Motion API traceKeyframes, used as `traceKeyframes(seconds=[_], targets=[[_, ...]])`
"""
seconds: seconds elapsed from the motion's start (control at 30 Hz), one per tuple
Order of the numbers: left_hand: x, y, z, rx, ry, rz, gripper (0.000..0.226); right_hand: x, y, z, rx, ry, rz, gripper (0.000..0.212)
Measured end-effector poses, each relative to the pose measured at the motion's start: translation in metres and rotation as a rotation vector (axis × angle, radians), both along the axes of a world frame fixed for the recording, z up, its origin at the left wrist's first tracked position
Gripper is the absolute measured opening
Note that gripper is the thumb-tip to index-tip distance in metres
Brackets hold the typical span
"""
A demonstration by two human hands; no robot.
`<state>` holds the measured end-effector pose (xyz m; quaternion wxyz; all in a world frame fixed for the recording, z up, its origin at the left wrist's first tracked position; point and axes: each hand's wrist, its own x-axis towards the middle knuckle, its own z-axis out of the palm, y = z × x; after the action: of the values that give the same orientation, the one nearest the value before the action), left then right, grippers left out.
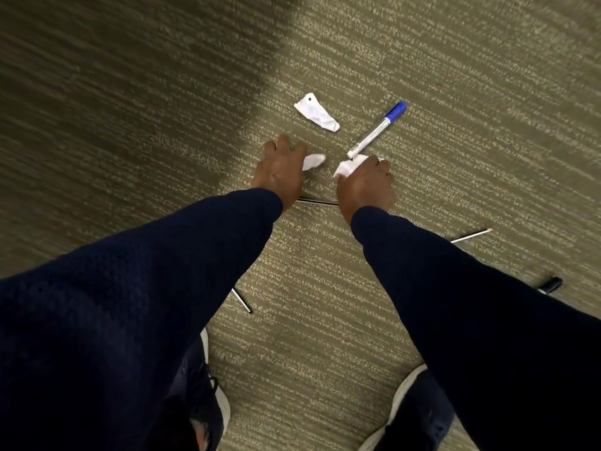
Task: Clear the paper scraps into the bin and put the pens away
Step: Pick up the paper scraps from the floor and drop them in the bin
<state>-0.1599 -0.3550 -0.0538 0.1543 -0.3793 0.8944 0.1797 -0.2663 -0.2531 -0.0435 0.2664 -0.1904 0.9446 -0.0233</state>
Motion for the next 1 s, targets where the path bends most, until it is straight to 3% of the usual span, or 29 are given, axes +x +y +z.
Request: traceKeyframes(seconds=[0.2, 0.33, 0.5, 0.67, 0.77, 1.0], targets=[[-0.008, -0.012, 0.009, 0.026, 0.07, -0.033, 0.033, -0.009, 0.034, 0.001, -0.151, -0.008, 0.077, 0.032], [-0.029, -0.032, 0.015, 0.033, 0.154, -0.201, 0.037, -0.011, 0.055, 0.002, -0.249, -0.051, 0.057, 0.031], [-0.055, -0.044, 0.007, 0.082, 0.13, -0.329, 0.042, -0.011, 0.073, 0.003, -0.332, -0.098, -0.016, 0.029], [-0.047, -0.032, 0.003, 0.016, 0.189, -0.253, 0.024, -0.01, 0.084, 0.009, -0.373, -0.125, -0.074, 0.027], [-0.032, -0.022, 0.007, 0.061, 0.264, -0.092, 0.02, -0.004, 0.087, 0.02, -0.395, -0.135, -0.121, 0.023], [0.011, 0.004, 0.066, 0.148, 0.39, 0.19, 0.007, 0.02, 0.092, 0.081, -0.408, -0.171, -0.089, 0.022]])
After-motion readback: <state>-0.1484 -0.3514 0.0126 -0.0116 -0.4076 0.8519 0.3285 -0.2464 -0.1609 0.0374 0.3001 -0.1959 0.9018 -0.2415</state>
